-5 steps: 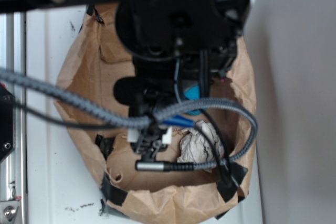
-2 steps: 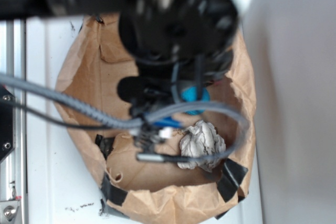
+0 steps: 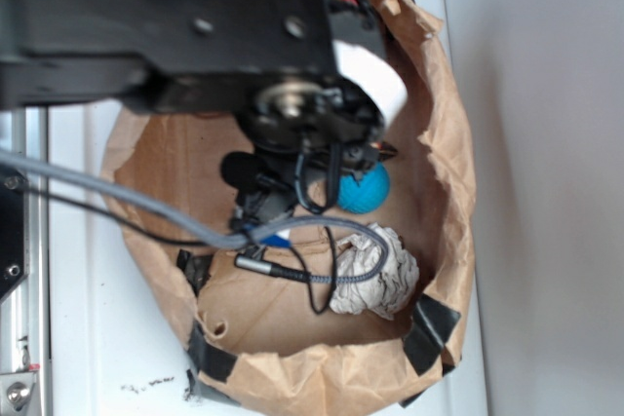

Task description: Grab the wood chip.

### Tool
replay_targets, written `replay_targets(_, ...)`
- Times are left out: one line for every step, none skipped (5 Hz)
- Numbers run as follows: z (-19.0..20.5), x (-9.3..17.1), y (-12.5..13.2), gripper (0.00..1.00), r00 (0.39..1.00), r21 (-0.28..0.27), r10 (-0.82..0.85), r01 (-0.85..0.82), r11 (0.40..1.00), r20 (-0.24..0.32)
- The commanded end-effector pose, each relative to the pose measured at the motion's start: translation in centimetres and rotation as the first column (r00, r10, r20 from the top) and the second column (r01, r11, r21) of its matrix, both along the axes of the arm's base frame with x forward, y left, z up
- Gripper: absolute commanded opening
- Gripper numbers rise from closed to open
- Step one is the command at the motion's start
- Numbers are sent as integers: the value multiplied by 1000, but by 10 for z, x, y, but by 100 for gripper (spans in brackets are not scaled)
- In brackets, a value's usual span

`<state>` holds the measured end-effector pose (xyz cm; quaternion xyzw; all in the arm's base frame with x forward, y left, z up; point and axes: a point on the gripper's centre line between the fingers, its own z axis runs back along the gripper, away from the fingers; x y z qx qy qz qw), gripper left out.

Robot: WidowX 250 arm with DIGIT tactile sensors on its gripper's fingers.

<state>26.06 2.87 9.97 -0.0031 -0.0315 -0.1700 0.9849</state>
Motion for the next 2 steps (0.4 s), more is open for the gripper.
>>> replay_targets(-10,25,18,100,999,-9,34,-34,999,-9)
replay_targets(-21,41,20,100,1000,21,-17,16,1000,15)
